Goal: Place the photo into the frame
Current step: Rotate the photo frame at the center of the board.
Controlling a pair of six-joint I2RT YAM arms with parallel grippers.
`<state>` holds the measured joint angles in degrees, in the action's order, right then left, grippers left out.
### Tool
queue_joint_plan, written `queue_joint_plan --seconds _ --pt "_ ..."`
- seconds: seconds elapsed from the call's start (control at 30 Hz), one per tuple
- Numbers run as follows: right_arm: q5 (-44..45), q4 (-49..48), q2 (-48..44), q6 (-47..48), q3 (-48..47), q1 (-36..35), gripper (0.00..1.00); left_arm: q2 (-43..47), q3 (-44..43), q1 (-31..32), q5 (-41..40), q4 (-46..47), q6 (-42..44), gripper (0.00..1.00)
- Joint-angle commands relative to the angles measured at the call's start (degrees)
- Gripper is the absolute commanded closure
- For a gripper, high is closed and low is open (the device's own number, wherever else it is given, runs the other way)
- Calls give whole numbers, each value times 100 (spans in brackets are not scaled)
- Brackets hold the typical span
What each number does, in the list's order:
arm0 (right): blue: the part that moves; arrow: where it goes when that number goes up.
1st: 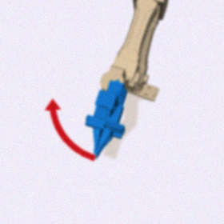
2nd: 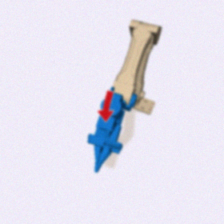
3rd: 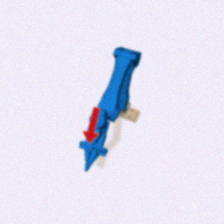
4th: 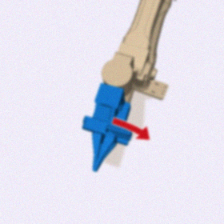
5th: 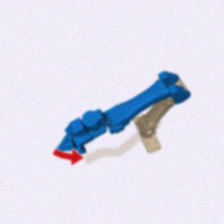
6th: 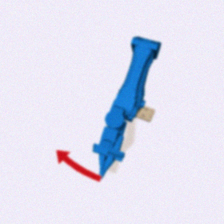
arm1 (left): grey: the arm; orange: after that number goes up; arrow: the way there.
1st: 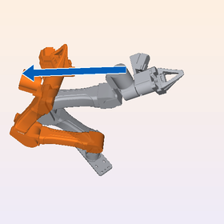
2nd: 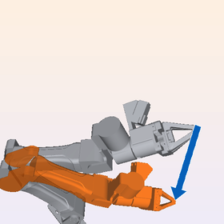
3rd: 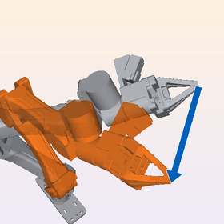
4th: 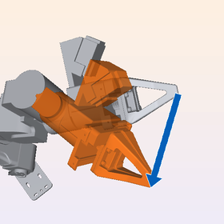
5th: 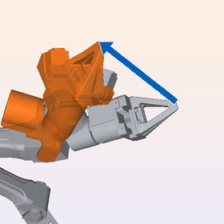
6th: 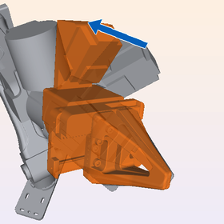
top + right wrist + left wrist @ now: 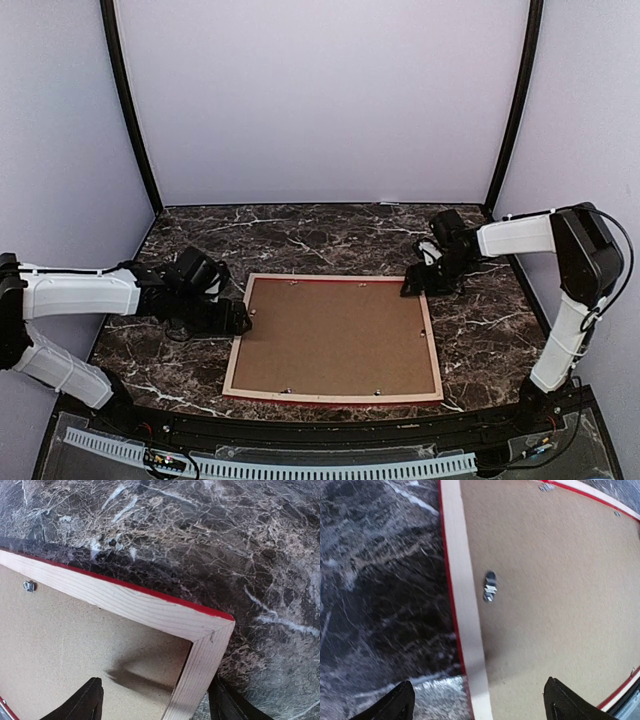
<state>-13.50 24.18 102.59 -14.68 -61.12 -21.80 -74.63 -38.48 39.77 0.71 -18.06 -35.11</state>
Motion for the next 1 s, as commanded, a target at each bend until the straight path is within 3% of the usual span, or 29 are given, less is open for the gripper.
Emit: queue_joint_plan --seconds 0.0,0.4,0.63,0.87,0.97 --pt "-26 -50 -321 -33 232 -1 26 -423 -442 -525 -10 -66 869 8" --pt "-340 -425 -529 -272 794 -8 30 -1892 -1682 -786 246 -110 1610 20" --pt "-380 -441 -456 -246 828 -8 31 -2325 -1847 -786 355 -182 1725 36" --pt "-382 -442 -407 -246 813 -6 32 -2392 -1757 -786 384 -202 1693 40" --pt "-401 -452 -389 -251 820 -6 32 -2458 -1772 -786 340 -233 1665 46"
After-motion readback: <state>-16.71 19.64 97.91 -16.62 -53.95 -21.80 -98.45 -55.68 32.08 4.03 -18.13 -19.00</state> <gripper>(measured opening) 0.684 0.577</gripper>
